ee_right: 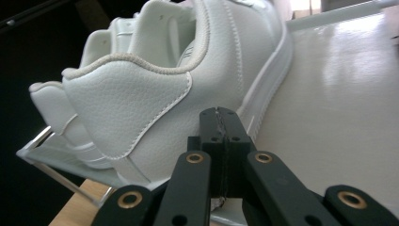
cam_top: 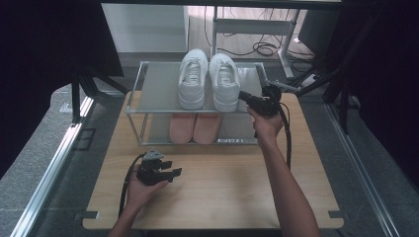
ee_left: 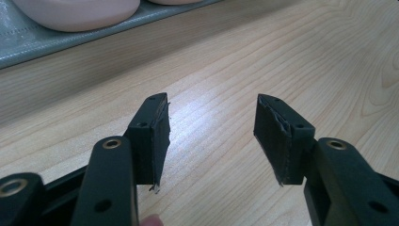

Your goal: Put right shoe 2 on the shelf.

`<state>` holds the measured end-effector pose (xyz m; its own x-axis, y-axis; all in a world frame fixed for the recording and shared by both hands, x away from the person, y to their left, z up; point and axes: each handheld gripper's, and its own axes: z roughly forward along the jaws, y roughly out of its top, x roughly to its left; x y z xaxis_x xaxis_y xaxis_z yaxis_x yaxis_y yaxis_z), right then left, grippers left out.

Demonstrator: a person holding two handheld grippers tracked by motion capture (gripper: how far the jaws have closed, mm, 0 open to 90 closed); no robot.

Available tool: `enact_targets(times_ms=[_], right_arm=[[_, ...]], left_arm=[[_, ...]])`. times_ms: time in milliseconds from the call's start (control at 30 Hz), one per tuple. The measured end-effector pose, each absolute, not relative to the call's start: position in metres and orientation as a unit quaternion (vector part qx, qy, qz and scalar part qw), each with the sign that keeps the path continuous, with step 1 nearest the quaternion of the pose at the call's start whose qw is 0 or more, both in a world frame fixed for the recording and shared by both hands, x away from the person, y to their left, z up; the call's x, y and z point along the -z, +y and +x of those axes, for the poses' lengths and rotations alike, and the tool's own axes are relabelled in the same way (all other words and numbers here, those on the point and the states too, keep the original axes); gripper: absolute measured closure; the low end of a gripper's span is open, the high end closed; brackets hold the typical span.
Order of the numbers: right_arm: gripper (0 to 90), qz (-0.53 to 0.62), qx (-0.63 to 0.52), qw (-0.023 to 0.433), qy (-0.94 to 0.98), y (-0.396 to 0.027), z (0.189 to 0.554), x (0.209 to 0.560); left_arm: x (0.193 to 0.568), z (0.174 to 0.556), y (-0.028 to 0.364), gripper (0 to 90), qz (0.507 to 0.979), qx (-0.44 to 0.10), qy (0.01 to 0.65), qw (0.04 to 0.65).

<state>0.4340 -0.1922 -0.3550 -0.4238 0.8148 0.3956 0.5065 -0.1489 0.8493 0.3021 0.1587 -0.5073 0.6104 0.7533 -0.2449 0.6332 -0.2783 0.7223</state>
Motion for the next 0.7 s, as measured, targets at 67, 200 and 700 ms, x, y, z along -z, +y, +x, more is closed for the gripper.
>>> enact_targets(times_ms=[67,200,700], right_arm=[[90.0,0.514,-0.555,0.135,0.64,-0.186,0.434,0.355],[90.0,0.515,-0.556,0.137,0.638,-0.182,0.433,0.354],[90.0,0.512,-0.565,0.126,0.635,-0.174,0.43,0.358]], left_arm=[[0.507,0.302,0.159,46.4,0.796,-0.073,0.435,0.415],[0.506,0.302,0.16,46.4,0.794,-0.074,0.437,0.416],[0.506,0.302,0.161,46.4,0.795,-0.075,0.434,0.416]])
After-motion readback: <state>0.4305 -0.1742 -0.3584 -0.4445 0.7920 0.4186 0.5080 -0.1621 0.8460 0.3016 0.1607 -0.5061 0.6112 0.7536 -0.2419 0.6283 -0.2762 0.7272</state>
